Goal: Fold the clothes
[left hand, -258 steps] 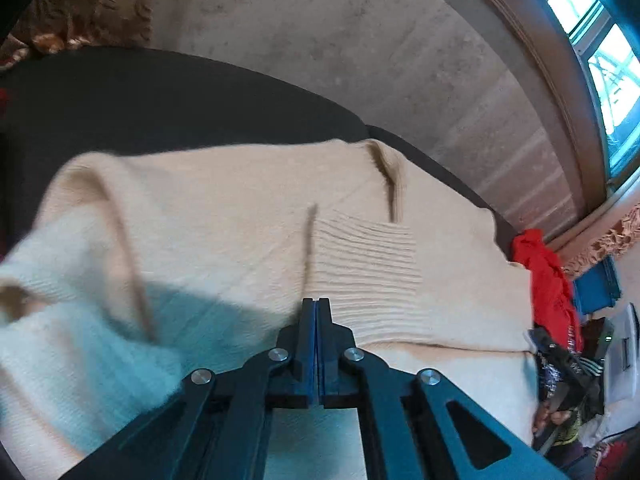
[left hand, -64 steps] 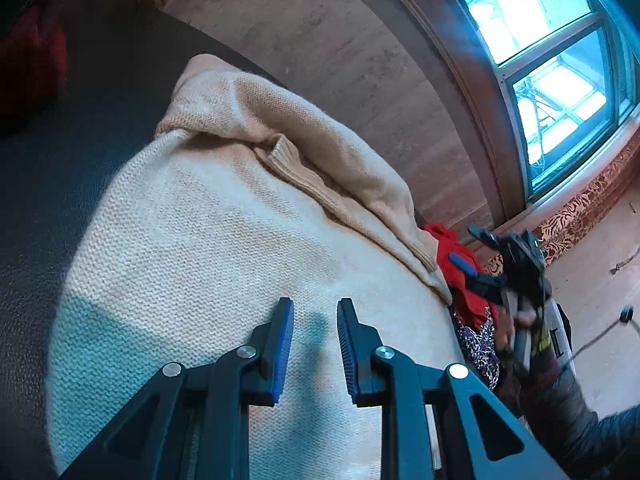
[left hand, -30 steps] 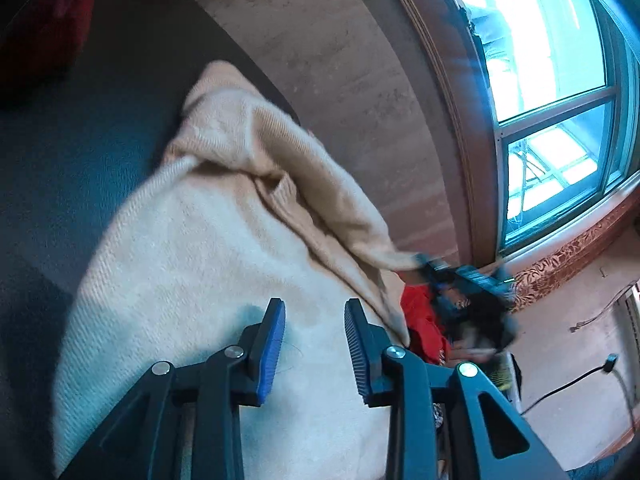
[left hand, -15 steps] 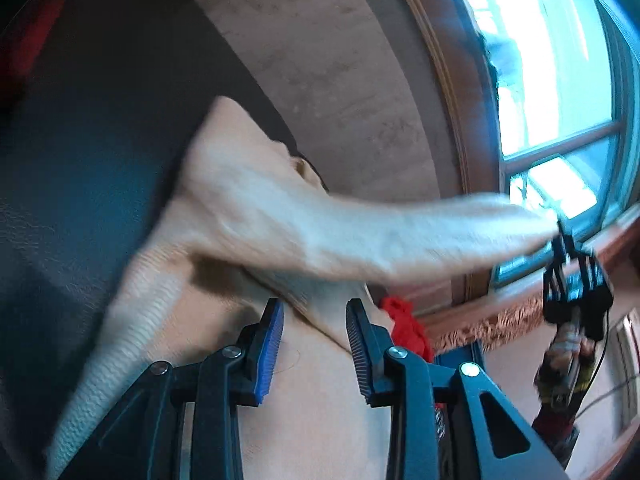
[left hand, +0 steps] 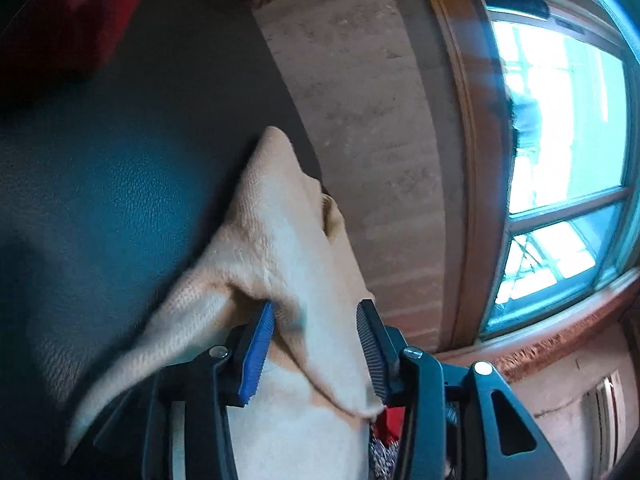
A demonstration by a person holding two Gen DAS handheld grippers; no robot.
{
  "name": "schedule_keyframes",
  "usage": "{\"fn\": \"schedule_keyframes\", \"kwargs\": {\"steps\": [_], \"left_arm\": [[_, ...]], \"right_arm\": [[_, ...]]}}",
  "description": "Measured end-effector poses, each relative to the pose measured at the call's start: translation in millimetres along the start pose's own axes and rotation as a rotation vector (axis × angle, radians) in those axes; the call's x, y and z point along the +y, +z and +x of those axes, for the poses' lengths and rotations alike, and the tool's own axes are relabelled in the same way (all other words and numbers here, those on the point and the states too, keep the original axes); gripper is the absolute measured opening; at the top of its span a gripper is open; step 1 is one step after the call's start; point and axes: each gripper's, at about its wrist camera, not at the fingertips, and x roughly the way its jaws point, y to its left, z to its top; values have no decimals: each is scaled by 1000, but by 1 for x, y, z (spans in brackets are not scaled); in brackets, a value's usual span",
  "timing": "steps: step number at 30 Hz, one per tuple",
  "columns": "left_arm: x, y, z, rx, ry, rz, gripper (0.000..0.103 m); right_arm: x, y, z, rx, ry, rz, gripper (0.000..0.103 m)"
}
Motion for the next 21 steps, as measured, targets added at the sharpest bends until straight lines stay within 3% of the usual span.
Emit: {"fn": "schedule_keyframes", "kwargs": {"steps": [3, 5, 7, 9, 15, 21], "left_arm": [[-5, 7, 6, -10, 27, -13, 43], [-7, 10, 9, -11, 34, -27, 43], [-8, 9, 10, -13, 22, -44, 44], [-9, 7, 10, -28, 32, -26, 44], [-12, -2, 5, -25, 90, 26, 38], [-10, 9, 11, -13, 63, -9, 43]], "right_arm": [[-27, -9, 0, 5, -19, 57, 10], [-42, -10, -1, 10, -14, 91, 17], [-55, -8, -4, -9, 20, 131, 45], [-57, -5, -5, -33, 59, 143, 53], [-65, -5, 0, -42, 60, 244, 54], [-73, -10, -2, 4, 116, 367, 63]]}}
